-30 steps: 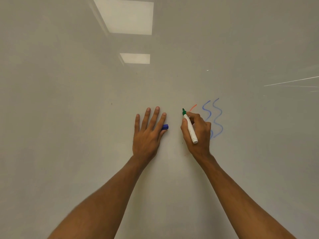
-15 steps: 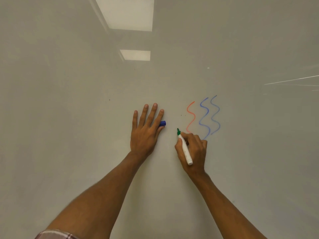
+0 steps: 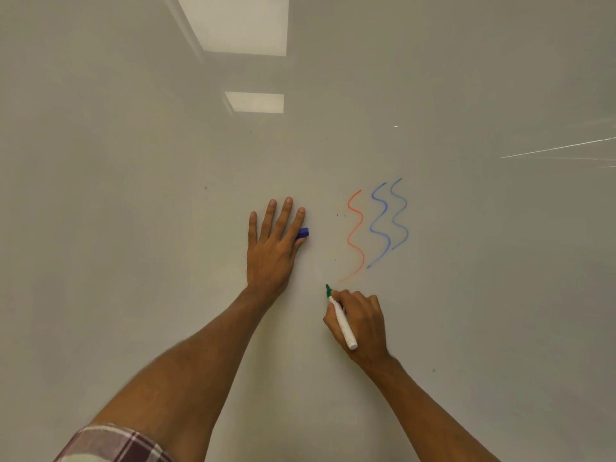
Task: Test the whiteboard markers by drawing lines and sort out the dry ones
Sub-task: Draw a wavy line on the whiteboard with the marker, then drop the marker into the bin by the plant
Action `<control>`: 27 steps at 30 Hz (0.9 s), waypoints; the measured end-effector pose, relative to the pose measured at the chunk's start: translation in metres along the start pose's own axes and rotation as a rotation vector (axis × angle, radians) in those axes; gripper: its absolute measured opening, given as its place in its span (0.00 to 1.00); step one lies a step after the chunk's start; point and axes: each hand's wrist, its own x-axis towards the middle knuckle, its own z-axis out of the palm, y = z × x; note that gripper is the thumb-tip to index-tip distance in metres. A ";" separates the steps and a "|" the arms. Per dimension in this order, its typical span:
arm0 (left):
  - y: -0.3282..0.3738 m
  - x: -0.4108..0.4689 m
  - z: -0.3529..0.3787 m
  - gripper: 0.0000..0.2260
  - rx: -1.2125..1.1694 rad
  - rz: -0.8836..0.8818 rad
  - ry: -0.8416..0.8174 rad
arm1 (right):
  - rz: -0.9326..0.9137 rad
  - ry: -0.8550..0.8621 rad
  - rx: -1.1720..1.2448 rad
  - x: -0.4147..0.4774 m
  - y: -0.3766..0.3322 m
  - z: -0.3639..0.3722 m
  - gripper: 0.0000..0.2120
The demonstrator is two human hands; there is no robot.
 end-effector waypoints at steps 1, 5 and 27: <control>0.002 -0.003 -0.001 0.24 -0.007 -0.007 0.002 | -0.040 -0.018 -0.012 0.001 0.001 -0.003 0.05; 0.015 -0.031 -0.001 0.24 -0.049 0.049 -0.009 | -0.134 -0.038 -0.014 -0.008 0.017 -0.019 0.07; 0.063 -0.228 0.022 0.22 -0.145 0.194 -0.325 | 0.024 -0.654 0.079 -0.132 0.032 -0.053 0.10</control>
